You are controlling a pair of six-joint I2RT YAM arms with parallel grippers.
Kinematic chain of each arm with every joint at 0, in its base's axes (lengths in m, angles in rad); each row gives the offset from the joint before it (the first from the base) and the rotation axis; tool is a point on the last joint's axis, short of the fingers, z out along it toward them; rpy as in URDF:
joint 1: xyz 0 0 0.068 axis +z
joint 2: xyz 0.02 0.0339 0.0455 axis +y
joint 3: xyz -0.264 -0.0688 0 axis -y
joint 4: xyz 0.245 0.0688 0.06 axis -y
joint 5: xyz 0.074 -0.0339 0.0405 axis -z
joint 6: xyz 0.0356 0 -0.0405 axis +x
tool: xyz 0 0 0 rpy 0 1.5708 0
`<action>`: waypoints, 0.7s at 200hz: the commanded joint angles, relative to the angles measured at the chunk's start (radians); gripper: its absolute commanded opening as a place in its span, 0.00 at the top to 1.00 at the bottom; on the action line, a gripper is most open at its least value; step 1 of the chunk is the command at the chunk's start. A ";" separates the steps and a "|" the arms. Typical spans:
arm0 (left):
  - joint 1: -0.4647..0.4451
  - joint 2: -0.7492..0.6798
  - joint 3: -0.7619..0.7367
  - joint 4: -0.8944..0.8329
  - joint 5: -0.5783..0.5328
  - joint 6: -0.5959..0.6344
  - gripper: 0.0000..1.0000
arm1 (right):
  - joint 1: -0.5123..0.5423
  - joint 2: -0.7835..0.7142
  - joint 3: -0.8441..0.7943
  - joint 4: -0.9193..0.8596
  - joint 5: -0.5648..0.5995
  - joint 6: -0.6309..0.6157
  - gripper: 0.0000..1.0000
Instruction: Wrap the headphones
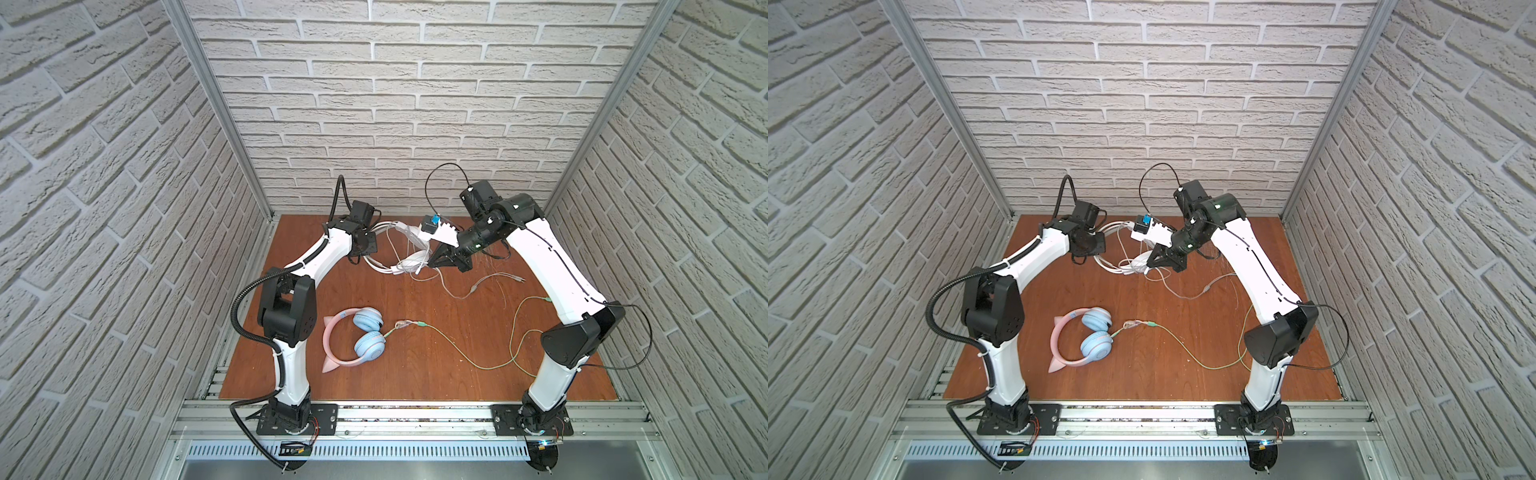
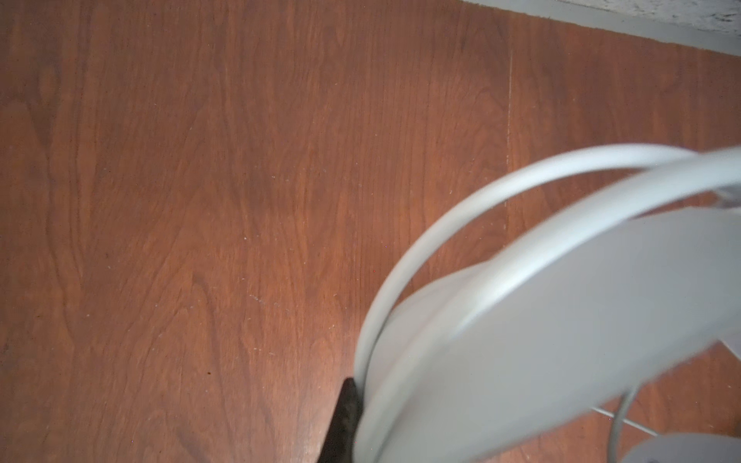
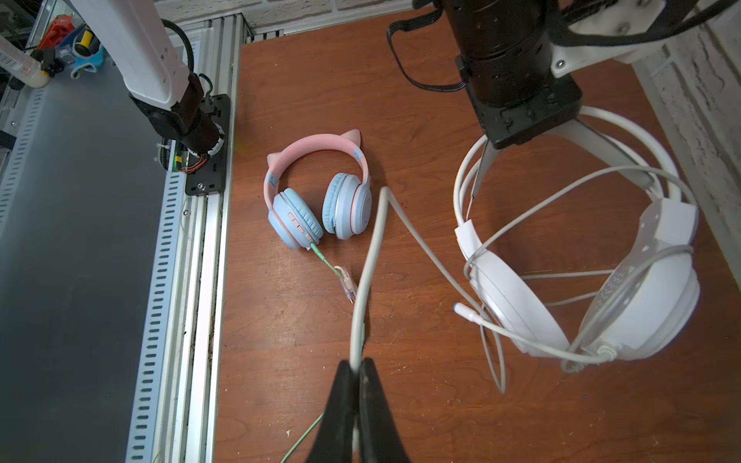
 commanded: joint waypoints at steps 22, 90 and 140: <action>0.006 -0.031 0.009 0.054 -0.030 0.012 1.00 | -0.111 -0.177 -0.200 0.343 0.176 0.250 0.95; 0.048 -0.081 -0.063 0.093 -0.026 -0.054 1.00 | -0.119 -0.426 -0.602 0.370 0.024 0.105 0.94; 0.085 -0.113 -0.087 0.094 -0.105 -0.153 1.00 | -0.119 -0.584 -0.825 0.415 0.009 0.048 0.94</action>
